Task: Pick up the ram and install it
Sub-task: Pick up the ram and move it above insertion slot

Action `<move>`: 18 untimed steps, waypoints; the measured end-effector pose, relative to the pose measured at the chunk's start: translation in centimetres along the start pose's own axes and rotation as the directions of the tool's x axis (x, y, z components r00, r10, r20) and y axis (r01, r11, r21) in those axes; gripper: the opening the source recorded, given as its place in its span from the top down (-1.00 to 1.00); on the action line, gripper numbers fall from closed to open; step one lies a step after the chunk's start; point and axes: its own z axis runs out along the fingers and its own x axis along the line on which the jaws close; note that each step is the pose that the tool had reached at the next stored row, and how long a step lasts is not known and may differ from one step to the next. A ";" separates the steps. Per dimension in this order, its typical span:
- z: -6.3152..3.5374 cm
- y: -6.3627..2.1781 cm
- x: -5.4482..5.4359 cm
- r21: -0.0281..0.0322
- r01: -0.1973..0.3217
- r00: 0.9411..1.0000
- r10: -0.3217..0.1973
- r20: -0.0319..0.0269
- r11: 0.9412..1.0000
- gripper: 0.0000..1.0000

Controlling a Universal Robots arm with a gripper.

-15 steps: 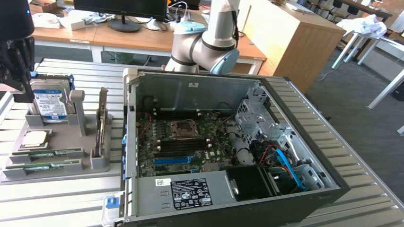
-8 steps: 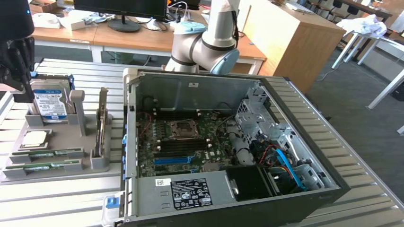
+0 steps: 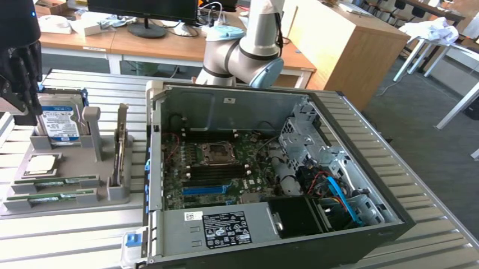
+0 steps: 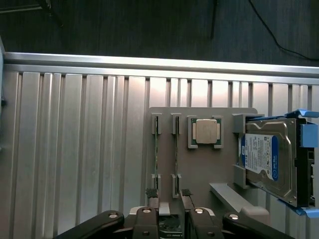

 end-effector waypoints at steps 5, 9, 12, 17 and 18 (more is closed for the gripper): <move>0.20 -0.01 0.0 0.000 0.000 1.000 0.000 0.003 1.000 0.40; 0.80 -0.04 0.0 0.000 0.000 1.000 0.000 0.005 1.000 0.40; 1.35 -0.06 0.0 0.000 0.000 1.000 0.000 0.005 1.000 0.40; 2.22 -0.10 0.1 0.000 0.000 1.000 0.000 0.005 1.000 0.40; 2.39 -0.11 0.1 0.000 0.000 1.000 0.000 0.005 1.000 0.40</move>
